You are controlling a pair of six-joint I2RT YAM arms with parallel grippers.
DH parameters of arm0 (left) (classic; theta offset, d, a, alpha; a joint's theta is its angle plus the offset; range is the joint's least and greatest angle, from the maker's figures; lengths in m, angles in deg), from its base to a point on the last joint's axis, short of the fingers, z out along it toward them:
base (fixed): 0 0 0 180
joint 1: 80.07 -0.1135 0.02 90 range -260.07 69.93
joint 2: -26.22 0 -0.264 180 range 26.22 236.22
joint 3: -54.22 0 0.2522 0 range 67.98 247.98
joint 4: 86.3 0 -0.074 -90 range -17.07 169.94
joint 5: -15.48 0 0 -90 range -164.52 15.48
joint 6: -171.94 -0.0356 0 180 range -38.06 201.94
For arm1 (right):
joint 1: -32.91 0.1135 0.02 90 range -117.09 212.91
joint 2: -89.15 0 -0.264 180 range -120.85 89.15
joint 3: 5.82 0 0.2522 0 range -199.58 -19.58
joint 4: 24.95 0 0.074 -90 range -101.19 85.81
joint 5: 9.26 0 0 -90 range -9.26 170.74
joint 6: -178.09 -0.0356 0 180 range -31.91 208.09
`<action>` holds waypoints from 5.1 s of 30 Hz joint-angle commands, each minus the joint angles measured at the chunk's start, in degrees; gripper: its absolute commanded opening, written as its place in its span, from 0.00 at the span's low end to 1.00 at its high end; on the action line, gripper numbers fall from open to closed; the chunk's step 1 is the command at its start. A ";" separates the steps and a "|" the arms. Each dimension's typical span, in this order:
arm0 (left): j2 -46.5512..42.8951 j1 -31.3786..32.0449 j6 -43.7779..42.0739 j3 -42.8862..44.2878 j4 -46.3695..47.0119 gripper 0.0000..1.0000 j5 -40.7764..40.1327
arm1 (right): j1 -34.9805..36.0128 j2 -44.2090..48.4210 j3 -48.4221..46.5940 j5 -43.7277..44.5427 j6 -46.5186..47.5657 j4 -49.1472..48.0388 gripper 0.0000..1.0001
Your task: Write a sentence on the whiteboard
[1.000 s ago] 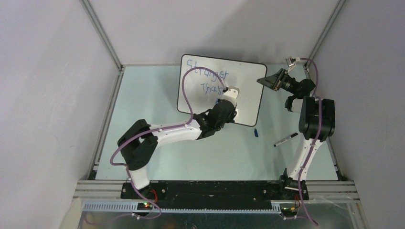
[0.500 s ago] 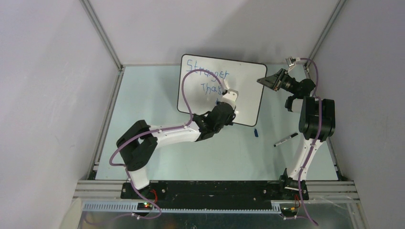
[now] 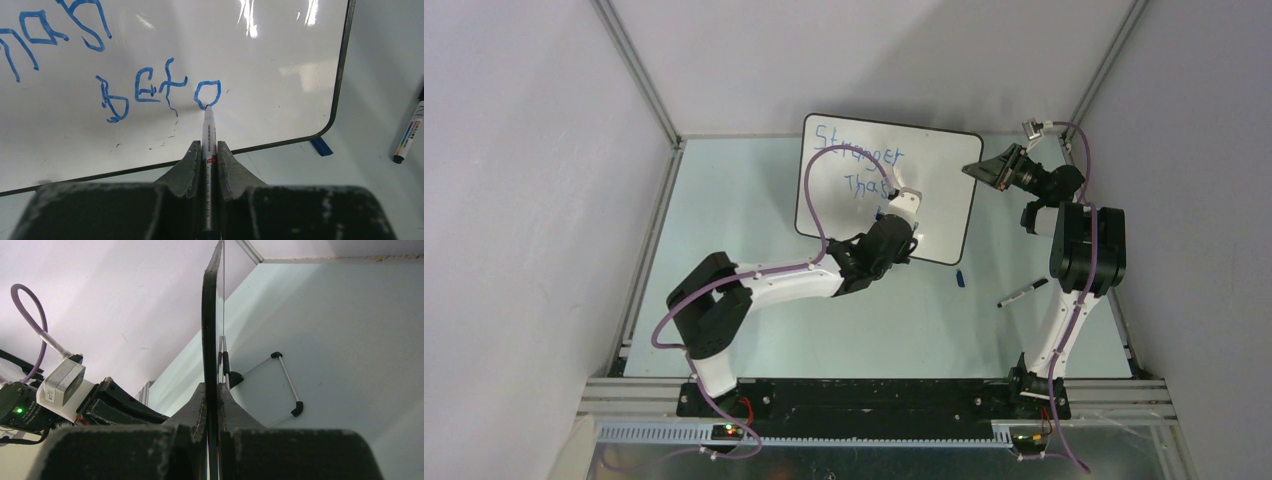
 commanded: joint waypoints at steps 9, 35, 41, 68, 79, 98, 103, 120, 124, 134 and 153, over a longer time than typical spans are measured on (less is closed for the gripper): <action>-6.13 -0.05 -0.84 -4.31 5.72 0.00 -2.99 | 0.00 4.68 -0.58 0.42 -3.78 -2.53 0.00; -5.02 2.09 -1.96 -0.12 7.97 0.00 2.14 | 0.26 4.70 -0.54 0.43 -3.77 -2.53 0.00; -4.53 2.18 -1.90 0.14 7.95 0.00 1.63 | 0.26 4.62 -0.55 0.30 -3.80 -2.56 0.00; -2.44 4.69 0.22 1.04 7.45 0.00 -7.76 | 0.35 4.61 -0.55 0.45 -3.67 -2.57 0.00; -0.12 4.57 -0.25 4.34 3.85 0.00 -7.90 | 0.26 4.53 -0.57 0.41 -3.73 -2.61 0.00; 2.23 3.59 -0.13 6.75 2.37 0.00 -7.61 | 0.18 4.62 -0.54 0.43 -3.76 -2.54 0.00; 2.47 3.43 -0.06 6.93 2.18 0.00 -7.42 | 0.17 4.60 -0.54 0.43 -3.72 -2.60 0.00; 3.72 2.49 -0.23 8.29 1.27 0.00 -7.03 | 0.17 4.53 -0.55 0.33 -3.72 -2.53 0.00; 3.86 2.49 -0.18 8.30 1.05 0.00 -6.74 | 0.17 4.52 -0.53 0.34 -3.73 -2.54 0.00; 3.06 2.49 -0.12 7.22 -0.25 0.00 -5.76 | 0.17 4.57 -0.56 0.29 -3.70 -2.59 0.00; 0.83 2.93 0.11 3.49 -2.09 0.00 -4.94 | 0.09 4.59 -0.53 0.33 -3.78 -2.54 0.00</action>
